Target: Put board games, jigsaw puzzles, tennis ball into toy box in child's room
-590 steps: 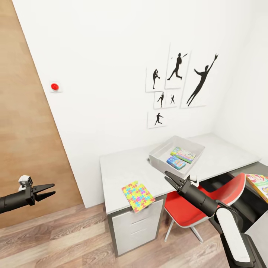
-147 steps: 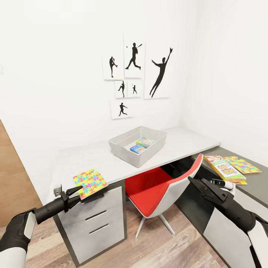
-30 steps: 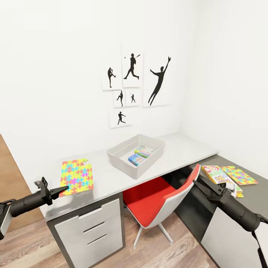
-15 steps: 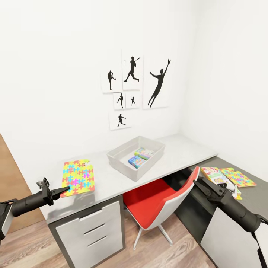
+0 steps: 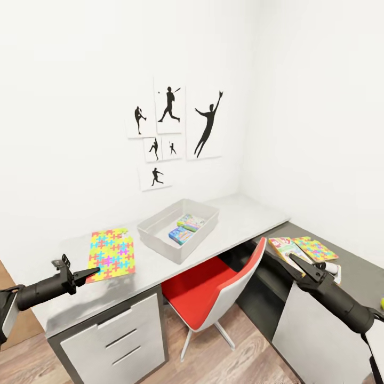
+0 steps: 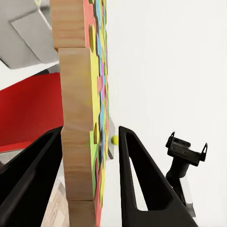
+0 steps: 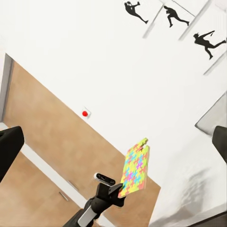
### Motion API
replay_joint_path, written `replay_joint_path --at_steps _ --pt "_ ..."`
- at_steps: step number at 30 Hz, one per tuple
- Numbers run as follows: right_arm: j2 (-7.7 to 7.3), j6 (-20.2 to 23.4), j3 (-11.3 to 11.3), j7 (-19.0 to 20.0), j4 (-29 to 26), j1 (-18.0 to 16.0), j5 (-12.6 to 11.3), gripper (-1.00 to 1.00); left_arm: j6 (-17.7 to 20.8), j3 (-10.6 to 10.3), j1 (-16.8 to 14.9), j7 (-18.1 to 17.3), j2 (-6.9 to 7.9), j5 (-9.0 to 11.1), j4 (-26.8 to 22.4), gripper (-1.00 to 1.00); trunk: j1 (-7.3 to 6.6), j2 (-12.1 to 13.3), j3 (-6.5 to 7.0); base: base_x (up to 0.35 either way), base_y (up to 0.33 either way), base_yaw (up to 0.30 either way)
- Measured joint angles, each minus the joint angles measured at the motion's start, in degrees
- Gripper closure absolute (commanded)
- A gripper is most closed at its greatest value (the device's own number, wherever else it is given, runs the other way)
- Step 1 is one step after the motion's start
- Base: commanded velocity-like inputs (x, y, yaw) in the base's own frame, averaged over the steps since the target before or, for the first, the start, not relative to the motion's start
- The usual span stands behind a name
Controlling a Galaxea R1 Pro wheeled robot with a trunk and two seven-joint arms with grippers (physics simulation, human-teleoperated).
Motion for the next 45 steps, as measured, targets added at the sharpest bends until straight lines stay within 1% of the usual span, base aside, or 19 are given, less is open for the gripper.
replay_joint_path --at_steps 3,17,20,29,34,38,45 --pt "-0.19 0.0 0.0 0.0 0.0 0.0 0.0 -1.00 0.0 0.0 0.0 0.0 -0.01 0.0 0.0 1.00 0.00 0.0 0.15 0.000 0.000 -0.255" --pt "-0.16 0.0 0.0 0.0 0.0 0.0 0.1 -1.00 -0.1 0.0 0.0 0.0 0.16 0.0 -0.1 1.00 -3.07 5.6 3.44 0.000 0.000 -0.253" --pt "-0.03 -0.1 0.0 0.0 0.0 0.0 0.2 -1.00 0.0 0.0 0.0 0.0 0.81 0.1 -0.1 1.00 -3.73 6.8 4.15 0.000 0.000 -0.251" --pt "0.14 -0.1 0.1 0.0 0.0 0.0 0.2 -1.00 0.0 0.0 0.0 0.0 1.31 0.0 0.0 1.00 -5.71 10.4 6.23 0.000 0.000 -0.235" --pt "0.20 -0.4 0.1 0.0 0.0 0.0 0.3 -1.00 0.0 0.0 0.0 0.0 1.53 0.0 0.0 1.00 -6.81 12.4 7.21 0.000 0.000 -0.105" --pt "0.23 -1.6 0.2 0.0 0.0 0.0 0.3 -1.00 0.0 0.0 0.0 0.0 1.64 0.1 0.0 1.00 -7.69 14.0 7.93 0.000 0.000 -0.015" --pt "0.16 -1.9 0.2 0.0 -0.1 0.0 0.3 -1.00 0.0 0.0 0.0 0.0 1.69 0.1 0.0 1.00 -9.23 16.9 9.20 0.000 0.000 -0.003"
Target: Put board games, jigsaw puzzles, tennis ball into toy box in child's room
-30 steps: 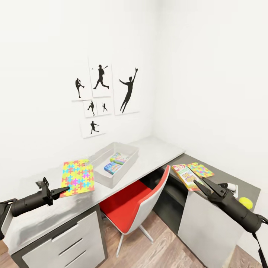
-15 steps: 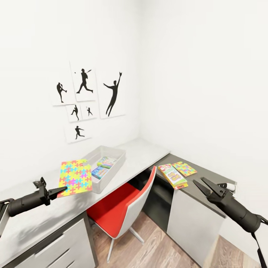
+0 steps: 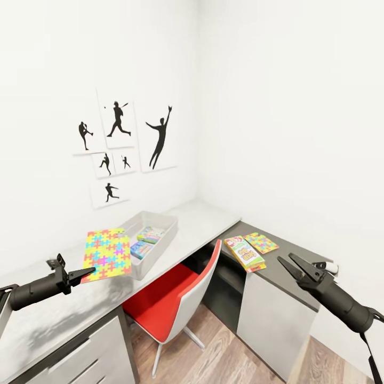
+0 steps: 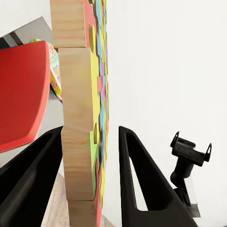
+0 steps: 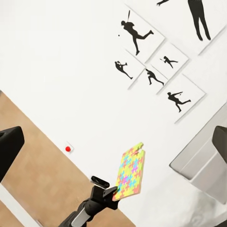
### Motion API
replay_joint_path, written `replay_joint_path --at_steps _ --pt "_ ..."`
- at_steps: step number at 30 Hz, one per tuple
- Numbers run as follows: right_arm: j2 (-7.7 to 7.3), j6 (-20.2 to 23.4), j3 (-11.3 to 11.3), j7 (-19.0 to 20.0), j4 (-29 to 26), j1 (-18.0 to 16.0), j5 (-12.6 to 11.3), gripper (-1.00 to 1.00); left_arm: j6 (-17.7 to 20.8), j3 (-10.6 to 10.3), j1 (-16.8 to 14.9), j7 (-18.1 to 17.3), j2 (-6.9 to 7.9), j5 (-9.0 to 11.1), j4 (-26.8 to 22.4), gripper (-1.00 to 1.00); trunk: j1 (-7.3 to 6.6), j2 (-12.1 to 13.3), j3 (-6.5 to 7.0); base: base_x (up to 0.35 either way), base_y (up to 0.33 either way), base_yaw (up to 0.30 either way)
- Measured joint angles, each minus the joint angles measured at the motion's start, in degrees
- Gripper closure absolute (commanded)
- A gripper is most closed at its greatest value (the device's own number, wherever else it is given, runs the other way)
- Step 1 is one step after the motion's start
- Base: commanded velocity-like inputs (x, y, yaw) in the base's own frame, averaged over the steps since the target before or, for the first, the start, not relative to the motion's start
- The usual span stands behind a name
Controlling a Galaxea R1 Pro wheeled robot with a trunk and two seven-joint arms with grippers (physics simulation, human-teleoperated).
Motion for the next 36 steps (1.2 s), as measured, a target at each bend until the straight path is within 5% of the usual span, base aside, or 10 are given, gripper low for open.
replay_joint_path --at_steps 12,36 --pt "0.07 0.0 0.1 0.0 0.0 0.0 0.0 -1.00 0.0 0.0 0.0 0.0 0.13 0.0 0.0 1.00 -2.64 4.8 2.81 0.000 0.000 -0.158" --pt "0.04 0.0 0.1 0.0 0.0 0.0 0.0 -1.00 -0.7 0.3 0.1 0.0 0.14 0.1 -0.1 1.00 -2.66 4.8 3.84 0.126 0.000 -0.116"
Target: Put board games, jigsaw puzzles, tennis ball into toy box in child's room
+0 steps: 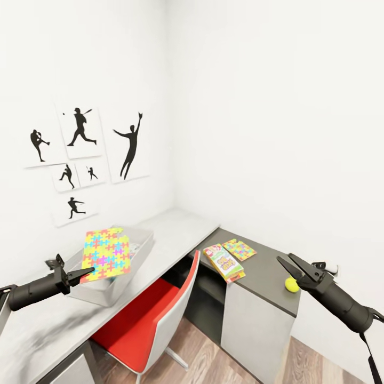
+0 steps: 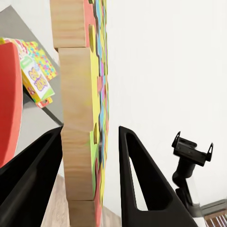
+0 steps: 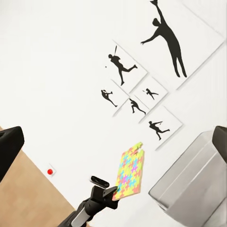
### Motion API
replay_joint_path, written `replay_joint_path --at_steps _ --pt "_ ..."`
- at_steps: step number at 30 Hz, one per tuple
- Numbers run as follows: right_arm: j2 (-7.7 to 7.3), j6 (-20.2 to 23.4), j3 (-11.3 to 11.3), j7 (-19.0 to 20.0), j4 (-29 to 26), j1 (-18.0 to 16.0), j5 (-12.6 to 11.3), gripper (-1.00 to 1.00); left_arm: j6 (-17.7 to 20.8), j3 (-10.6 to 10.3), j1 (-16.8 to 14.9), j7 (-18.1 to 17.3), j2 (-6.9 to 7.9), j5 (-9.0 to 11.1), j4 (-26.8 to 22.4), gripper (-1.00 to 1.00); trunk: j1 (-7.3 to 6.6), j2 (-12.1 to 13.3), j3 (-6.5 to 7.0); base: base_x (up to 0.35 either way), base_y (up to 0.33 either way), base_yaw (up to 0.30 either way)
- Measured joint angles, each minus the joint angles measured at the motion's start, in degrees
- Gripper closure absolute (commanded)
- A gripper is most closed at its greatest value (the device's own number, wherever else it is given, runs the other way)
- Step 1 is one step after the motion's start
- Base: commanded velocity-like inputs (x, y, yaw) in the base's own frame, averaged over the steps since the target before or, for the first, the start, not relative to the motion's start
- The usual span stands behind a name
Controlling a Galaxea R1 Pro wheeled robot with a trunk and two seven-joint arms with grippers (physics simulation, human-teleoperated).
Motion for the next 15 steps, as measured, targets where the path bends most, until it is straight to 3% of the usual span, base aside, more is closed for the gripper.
replay_joint_path --at_steps 15 --pt "-0.02 0.0 0.0 0.0 0.0 0.0 0.0 -1.00 -0.1 0.2 0.0 0.0 -0.06 0.1 0.0 1.00 0.01 0.0 0.12 0.007 0.000 -0.018"
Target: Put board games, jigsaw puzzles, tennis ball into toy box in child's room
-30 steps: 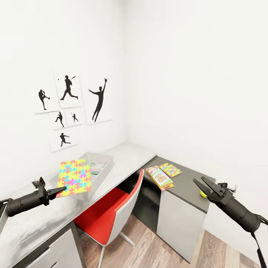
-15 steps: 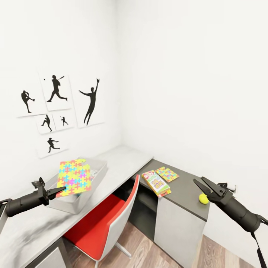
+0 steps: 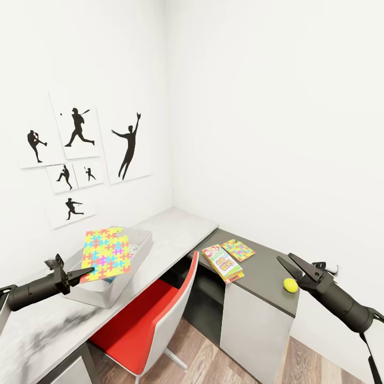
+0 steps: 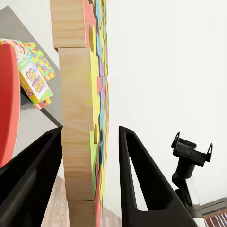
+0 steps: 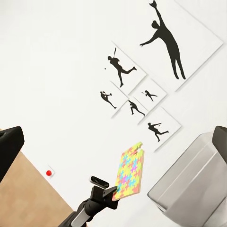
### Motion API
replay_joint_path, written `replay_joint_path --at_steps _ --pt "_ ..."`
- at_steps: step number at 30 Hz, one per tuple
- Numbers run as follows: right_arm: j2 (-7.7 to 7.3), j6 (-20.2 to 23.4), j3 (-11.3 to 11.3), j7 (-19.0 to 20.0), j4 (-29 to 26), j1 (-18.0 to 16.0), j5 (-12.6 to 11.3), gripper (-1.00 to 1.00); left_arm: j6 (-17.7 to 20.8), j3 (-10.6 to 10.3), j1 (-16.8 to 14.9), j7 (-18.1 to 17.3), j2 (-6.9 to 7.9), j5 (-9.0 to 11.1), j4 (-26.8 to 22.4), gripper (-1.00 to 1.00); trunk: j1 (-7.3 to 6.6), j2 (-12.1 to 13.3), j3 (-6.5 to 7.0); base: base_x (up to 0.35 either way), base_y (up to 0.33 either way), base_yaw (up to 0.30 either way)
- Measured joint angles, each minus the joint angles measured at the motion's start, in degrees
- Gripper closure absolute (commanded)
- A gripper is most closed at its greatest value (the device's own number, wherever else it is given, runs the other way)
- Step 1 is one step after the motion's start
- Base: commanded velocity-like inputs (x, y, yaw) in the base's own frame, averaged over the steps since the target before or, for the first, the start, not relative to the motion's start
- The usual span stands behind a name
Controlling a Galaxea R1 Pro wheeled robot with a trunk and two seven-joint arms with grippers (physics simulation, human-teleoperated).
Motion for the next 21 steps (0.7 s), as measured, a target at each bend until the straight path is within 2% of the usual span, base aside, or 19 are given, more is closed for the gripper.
replay_joint_path --at_steps 6,9,11,14,15,21 --pt "-0.01 -0.1 -0.1 -0.5 0.0 0.0 0.0 -1.00 0.0 0.0 0.0 0.0 -0.02 0.0 0.0 1.00 0.00 0.0 0.00 0.000 0.000 0.000" --pt "-0.63 0.6 -0.1 -1.5 -0.3 0.0 0.2 -1.00 0.0 -0.2 0.0 0.0 -0.10 0.0 0.0 1.00 0.00 0.0 0.00 0.000 0.000 0.000" --pt "-0.91 1.6 -0.2 -3.7 -0.4 0.0 0.6 -1.00 -0.1 -0.3 0.0 0.0 -0.22 0.0 0.0 1.00 0.00 0.0 0.00 0.000 0.000 0.000" --pt "-1.08 4.6 -1.3 -10.1 -0.4 0.0 1.1 -1.00 -0.1 -0.5 0.0 0.0 -0.41 0.0 0.0 1.00 0.00 0.0 0.00 0.000 0.000 0.000" --pt "-1.07 5.6 -1.5 -11.1 -0.5 0.0 1.2 -1.00 -0.1 -0.5 0.0 0.0 -0.41 0.0 0.0 1.00 0.00 0.0 0.00 0.000 0.000 0.000" --pt "-1.04 7.2 -1.8 -12.6 -0.9 0.0 1.3 -1.00 -0.1 -0.5 0.0 0.0 -0.24 0.0 0.0 1.00 0.00 0.0 0.00 0.000 0.000 0.000"
